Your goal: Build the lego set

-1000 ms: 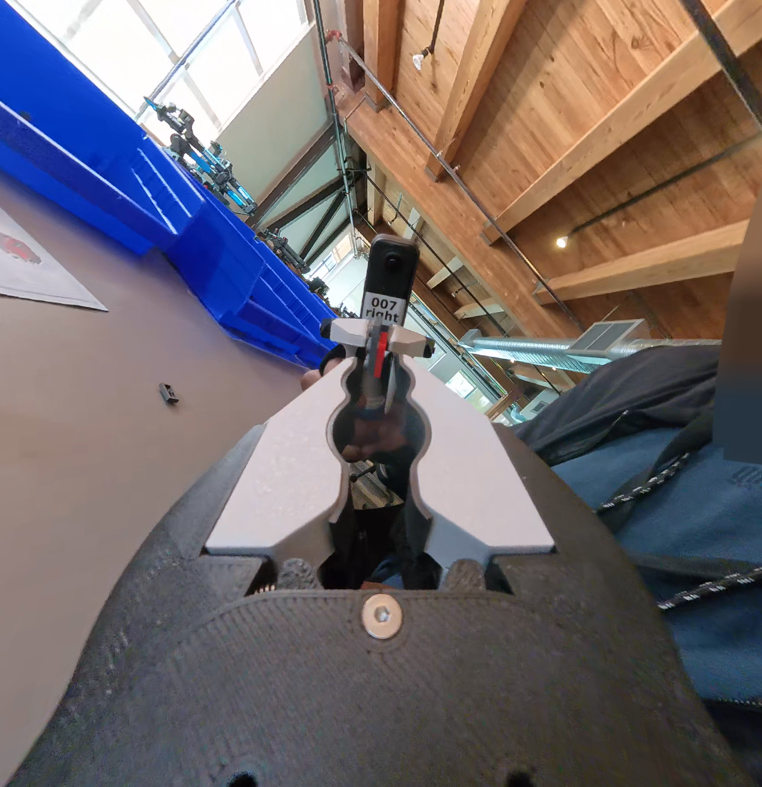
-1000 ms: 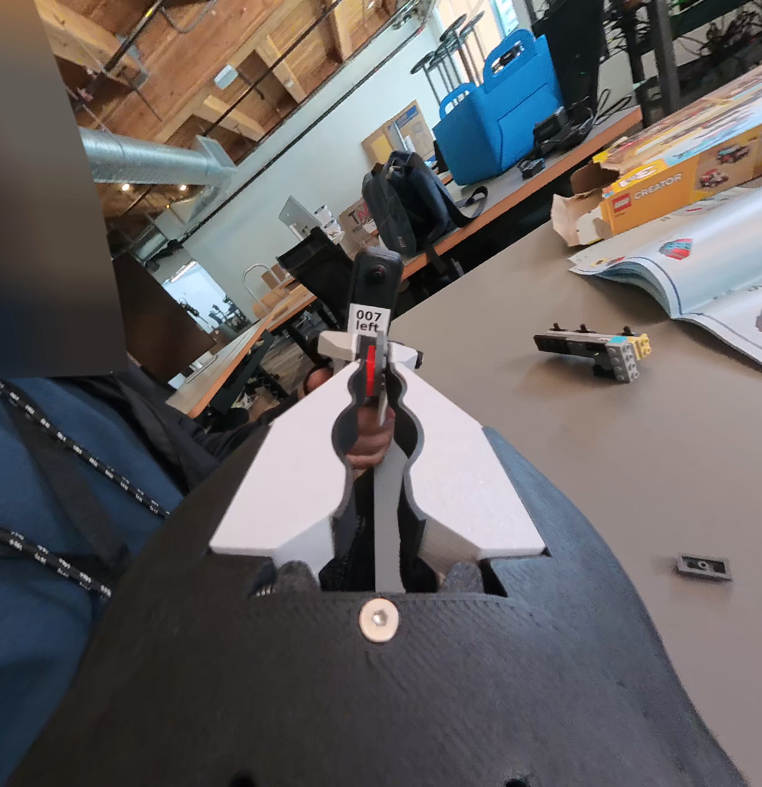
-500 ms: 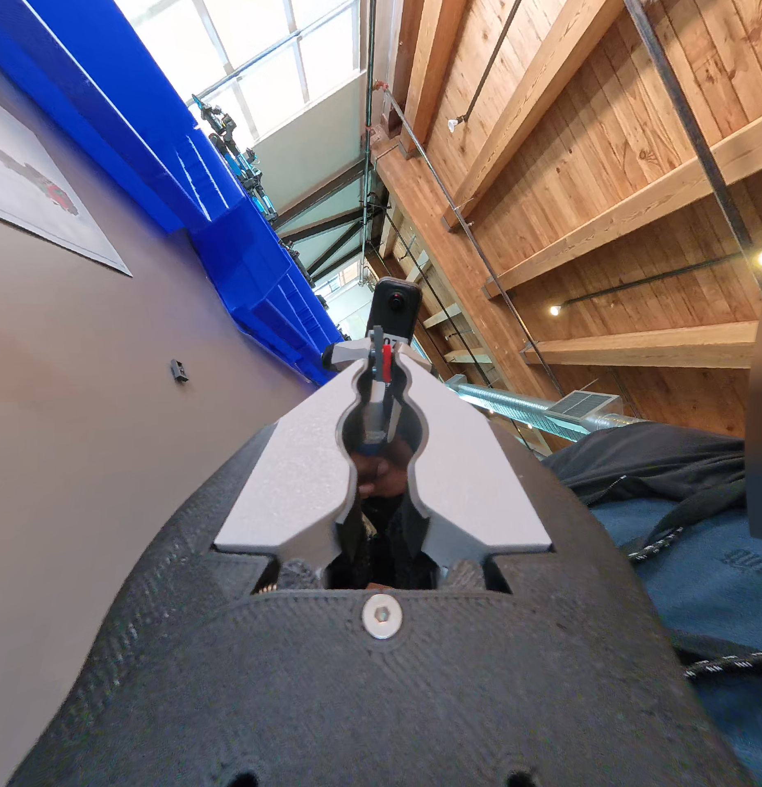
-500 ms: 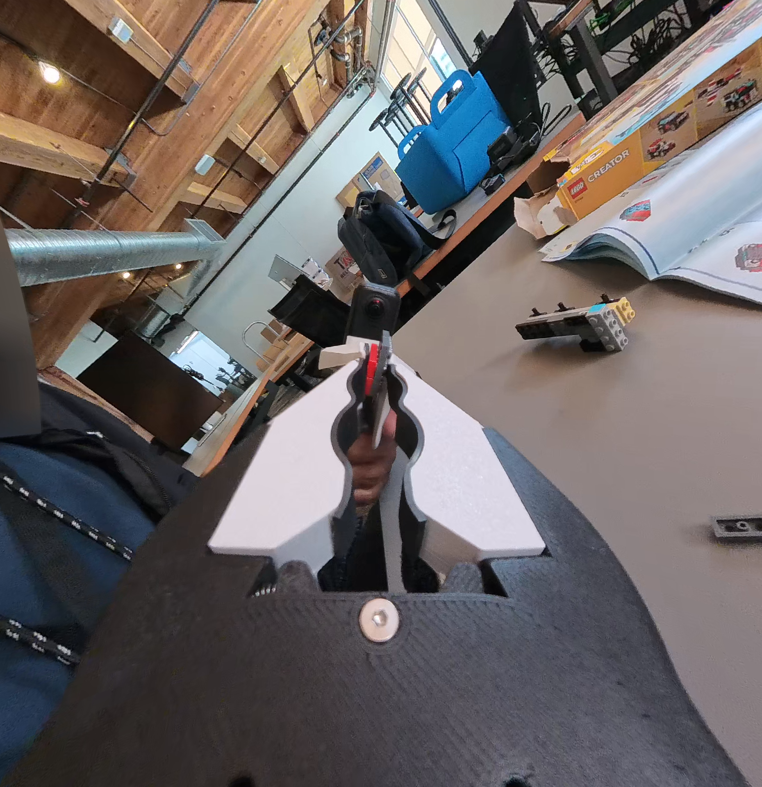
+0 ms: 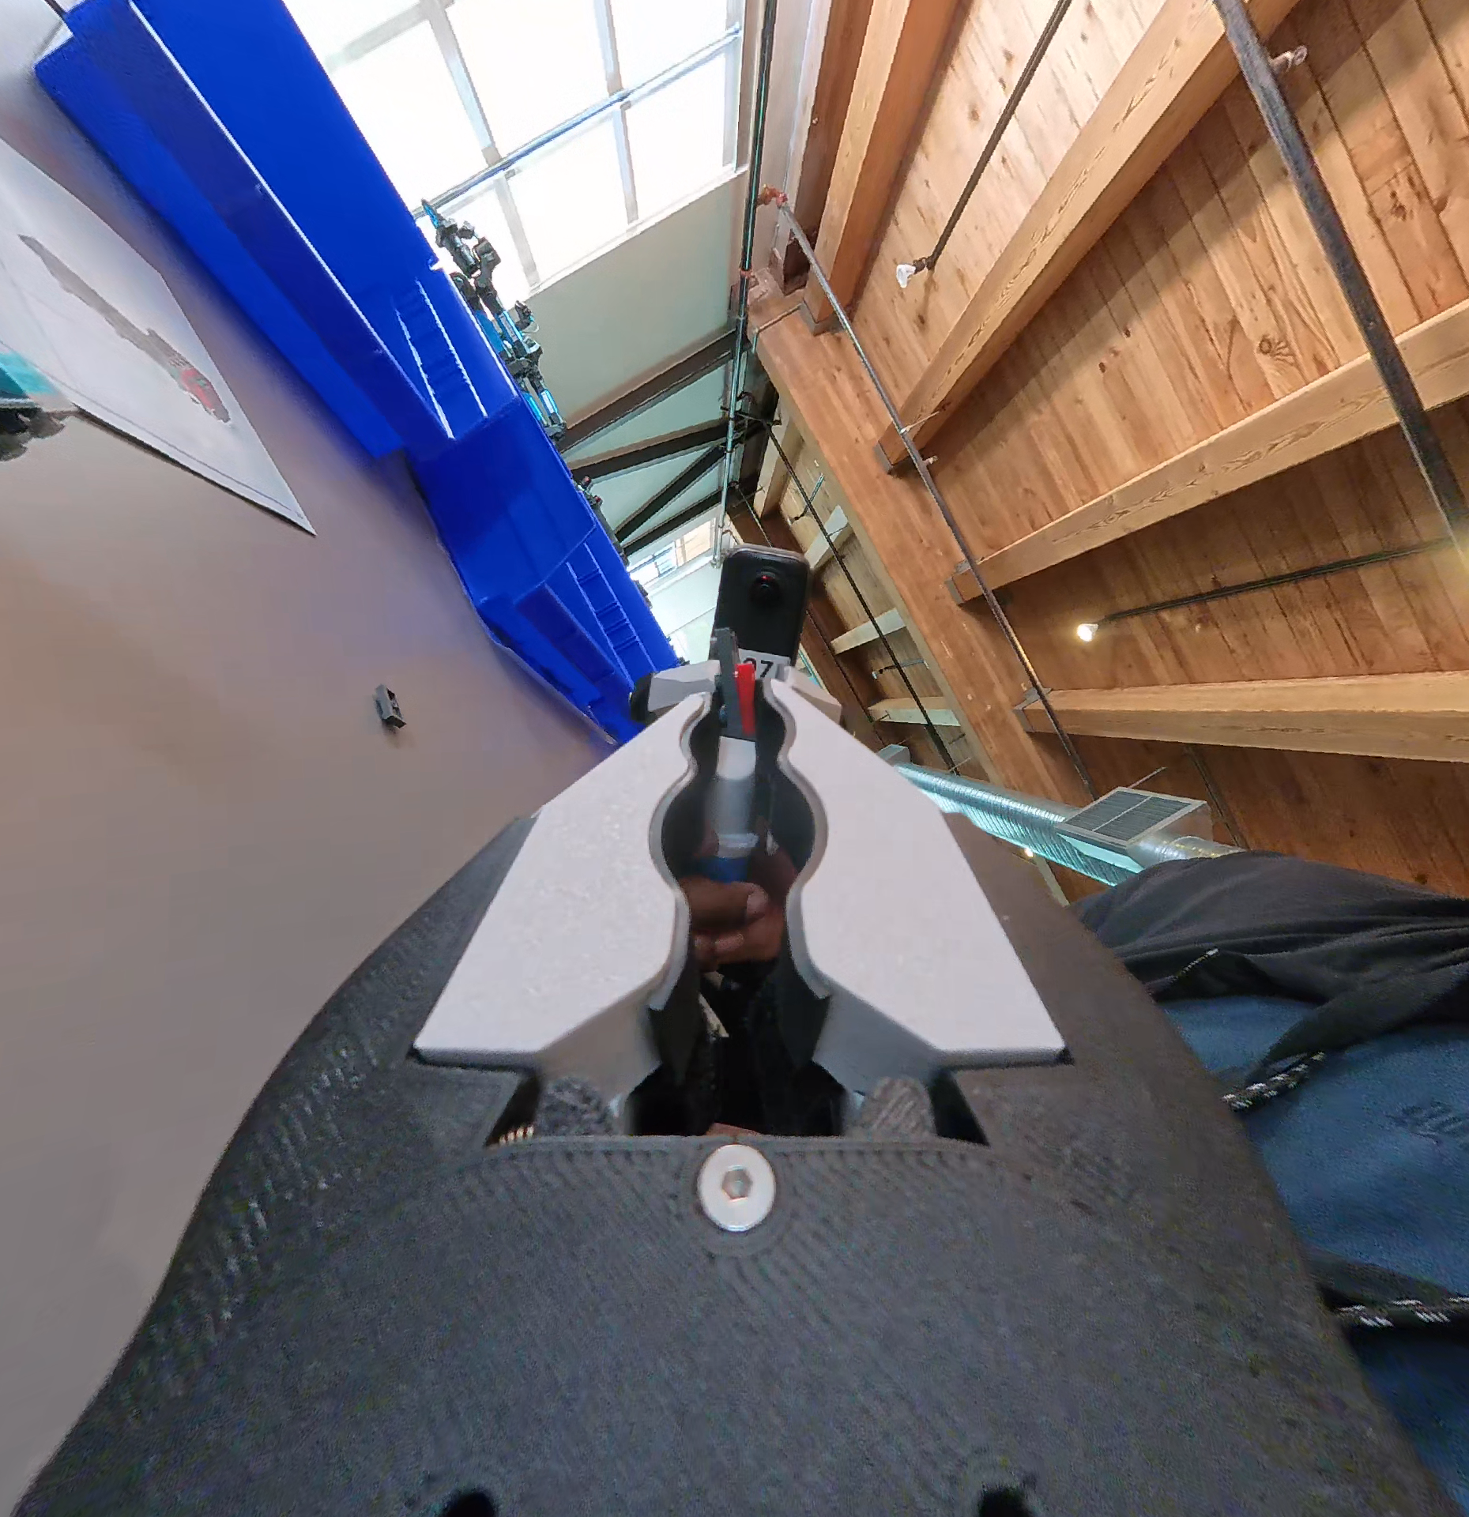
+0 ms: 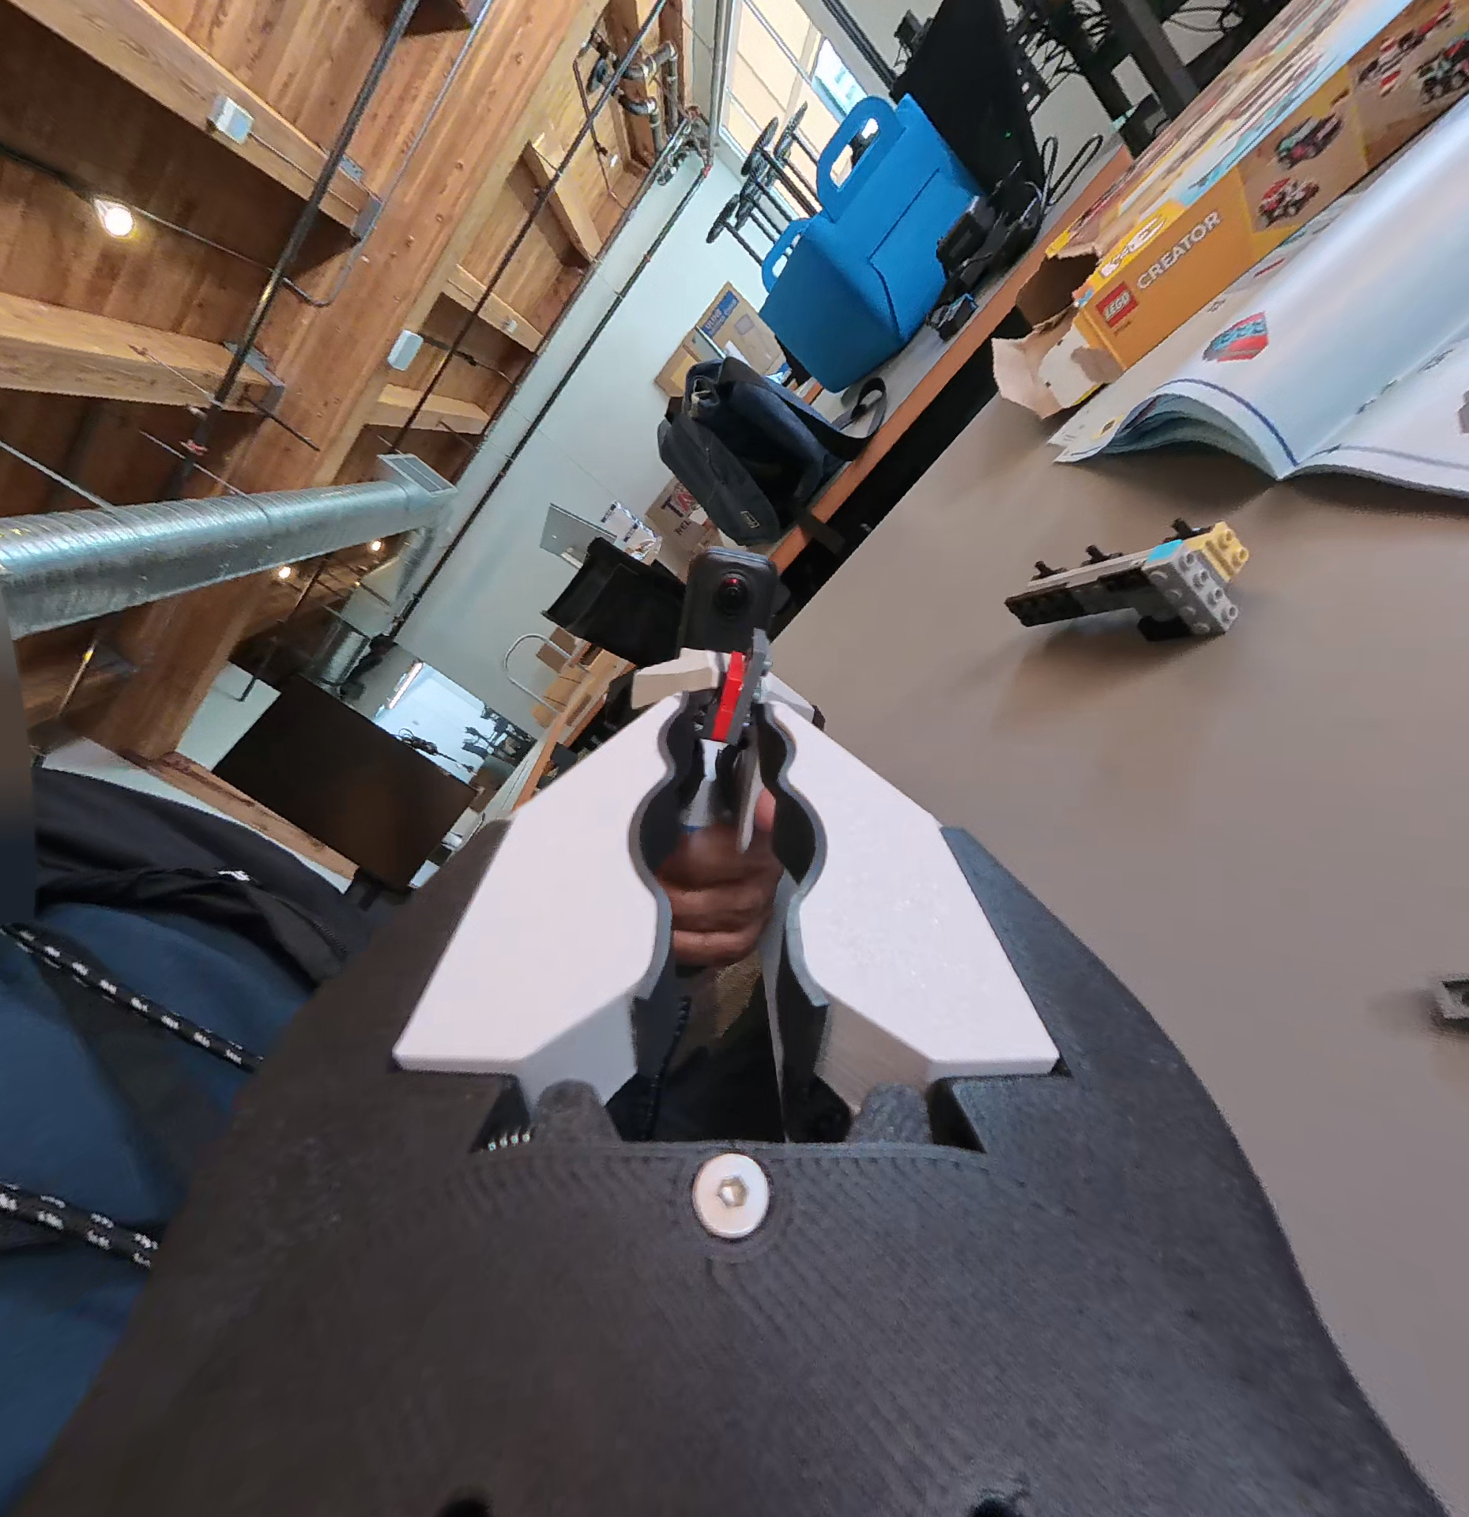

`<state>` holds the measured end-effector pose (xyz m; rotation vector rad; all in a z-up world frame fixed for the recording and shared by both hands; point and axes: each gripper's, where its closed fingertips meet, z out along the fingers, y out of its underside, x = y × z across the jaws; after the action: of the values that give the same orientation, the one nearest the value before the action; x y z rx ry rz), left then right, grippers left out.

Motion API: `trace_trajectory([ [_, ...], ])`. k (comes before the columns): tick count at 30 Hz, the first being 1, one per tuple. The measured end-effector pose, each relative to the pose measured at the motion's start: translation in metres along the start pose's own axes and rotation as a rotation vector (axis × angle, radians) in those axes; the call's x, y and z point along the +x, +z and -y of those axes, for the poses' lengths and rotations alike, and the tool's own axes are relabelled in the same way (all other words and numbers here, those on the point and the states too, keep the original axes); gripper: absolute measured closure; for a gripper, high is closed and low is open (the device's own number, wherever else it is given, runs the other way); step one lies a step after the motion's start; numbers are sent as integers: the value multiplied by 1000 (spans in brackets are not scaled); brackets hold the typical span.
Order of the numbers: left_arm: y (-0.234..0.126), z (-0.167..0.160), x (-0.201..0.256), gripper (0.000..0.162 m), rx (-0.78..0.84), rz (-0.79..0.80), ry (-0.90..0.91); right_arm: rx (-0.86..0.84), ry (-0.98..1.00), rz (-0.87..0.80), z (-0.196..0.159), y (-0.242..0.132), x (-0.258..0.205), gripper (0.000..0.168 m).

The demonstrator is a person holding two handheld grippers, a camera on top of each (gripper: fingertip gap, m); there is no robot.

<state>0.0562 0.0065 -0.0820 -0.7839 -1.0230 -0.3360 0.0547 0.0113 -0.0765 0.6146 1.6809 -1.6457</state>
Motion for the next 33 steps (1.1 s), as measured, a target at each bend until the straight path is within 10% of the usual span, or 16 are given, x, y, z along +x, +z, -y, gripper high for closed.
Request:
trace_trajectory([
  [33,-1,3,20,154,5,-53,150,57,90,81,6,-1,-14,146],
])
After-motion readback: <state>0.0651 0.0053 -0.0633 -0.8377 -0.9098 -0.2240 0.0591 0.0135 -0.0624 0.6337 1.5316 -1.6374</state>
